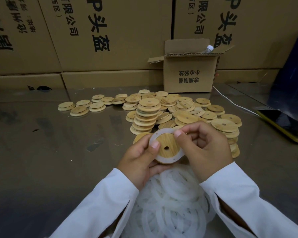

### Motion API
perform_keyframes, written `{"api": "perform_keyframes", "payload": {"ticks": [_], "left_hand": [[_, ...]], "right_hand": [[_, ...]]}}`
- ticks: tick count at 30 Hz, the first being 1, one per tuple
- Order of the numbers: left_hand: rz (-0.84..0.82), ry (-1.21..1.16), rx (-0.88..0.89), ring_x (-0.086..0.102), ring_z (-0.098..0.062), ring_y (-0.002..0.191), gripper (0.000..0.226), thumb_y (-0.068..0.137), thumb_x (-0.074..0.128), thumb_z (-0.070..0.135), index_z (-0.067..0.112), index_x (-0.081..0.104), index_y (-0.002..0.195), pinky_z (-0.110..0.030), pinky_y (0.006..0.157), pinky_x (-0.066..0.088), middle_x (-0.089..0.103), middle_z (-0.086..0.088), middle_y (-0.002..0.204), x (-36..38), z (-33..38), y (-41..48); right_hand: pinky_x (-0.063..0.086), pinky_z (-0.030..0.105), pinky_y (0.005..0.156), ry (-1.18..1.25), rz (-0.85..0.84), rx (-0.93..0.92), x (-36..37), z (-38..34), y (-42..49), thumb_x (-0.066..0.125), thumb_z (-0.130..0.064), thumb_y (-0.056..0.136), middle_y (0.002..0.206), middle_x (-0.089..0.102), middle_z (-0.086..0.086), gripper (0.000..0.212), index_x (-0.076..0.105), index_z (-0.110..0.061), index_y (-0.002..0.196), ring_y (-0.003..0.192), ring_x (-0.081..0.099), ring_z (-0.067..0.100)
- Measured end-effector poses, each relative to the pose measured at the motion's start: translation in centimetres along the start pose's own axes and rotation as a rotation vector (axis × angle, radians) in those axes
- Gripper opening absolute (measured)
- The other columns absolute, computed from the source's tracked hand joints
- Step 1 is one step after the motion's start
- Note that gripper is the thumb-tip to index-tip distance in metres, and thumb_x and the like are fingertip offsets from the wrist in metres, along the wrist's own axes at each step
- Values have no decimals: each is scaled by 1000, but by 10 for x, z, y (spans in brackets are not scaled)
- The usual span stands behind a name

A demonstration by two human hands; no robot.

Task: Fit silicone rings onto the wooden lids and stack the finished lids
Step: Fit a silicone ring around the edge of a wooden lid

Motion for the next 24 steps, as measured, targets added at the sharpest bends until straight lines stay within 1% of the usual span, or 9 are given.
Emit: {"api": "perform_keyframes", "payload": {"ticks": [2,5,8,12,15,18,21,24], "left_hand": [[-5,0,7,67,-28,97,39,76,49,27,11,59,111,-30,70,57,67,-17,108,1,0,0],[-13,-10,13,67,-28,97,40,78,47,26,9,58,113,-31,70,57,68,-16,108,1,-1,-1],[-12,-18,9,65,-32,100,42,79,46,25,7,57,116,-34,74,58,66,-19,111,1,-1,0],[-25,23,27,66,-30,99,38,78,47,27,10,61,110,-34,75,57,67,-18,109,3,-1,0],[-40,62,47,68,-25,94,33,77,48,27,13,64,103,-30,71,57,70,-13,101,4,0,-1],[-39,107,68,68,-23,90,35,77,49,27,8,62,104,-29,68,56,71,-10,93,3,2,0],[-30,194,102,69,-19,85,36,75,51,26,7,61,104,-26,67,56,72,-6,87,4,5,-1],[5,279,136,69,-18,83,25,80,52,23,11,62,100,-28,66,57,73,-5,85,3,6,-2]], "right_hand": [[46,26,53,9,-21,12,1,0,0,69,-15,75,66,61,14,14,63,-23,67,58,53,27],[48,19,55,41,-43,77,1,6,2,68,-11,77,66,61,6,12,63,-17,69,56,53,14],[49,17,56,91,-43,164,0,13,4,67,-9,78,66,60,4,8,63,-11,71,57,53,9],[43,10,49,118,-25,179,-1,10,4,67,-8,78,63,58,3,8,64,-10,70,48,50,1],[41,9,46,132,-13,187,-2,7,4,67,-8,77,60,58,2,10,64,-11,68,44,49,-1],[40,8,46,123,-5,217,-3,9,4,67,-8,78,57,57,-1,12,64,-12,67,44,48,-2],[38,8,44,129,17,261,-4,13,5,67,-7,78,45,54,-9,14,63,-10,65,40,45,-3],[37,8,42,136,36,304,-5,18,5,67,-7,78,39,51,-12,15,62,-10,64,37,44,-2]]}}
Point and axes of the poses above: each hand's wrist, its own y-axis towards the middle knuckle, its own x-axis out of the palm, z = x × y, the point moved 7 cm from there along y, towards the middle knuckle
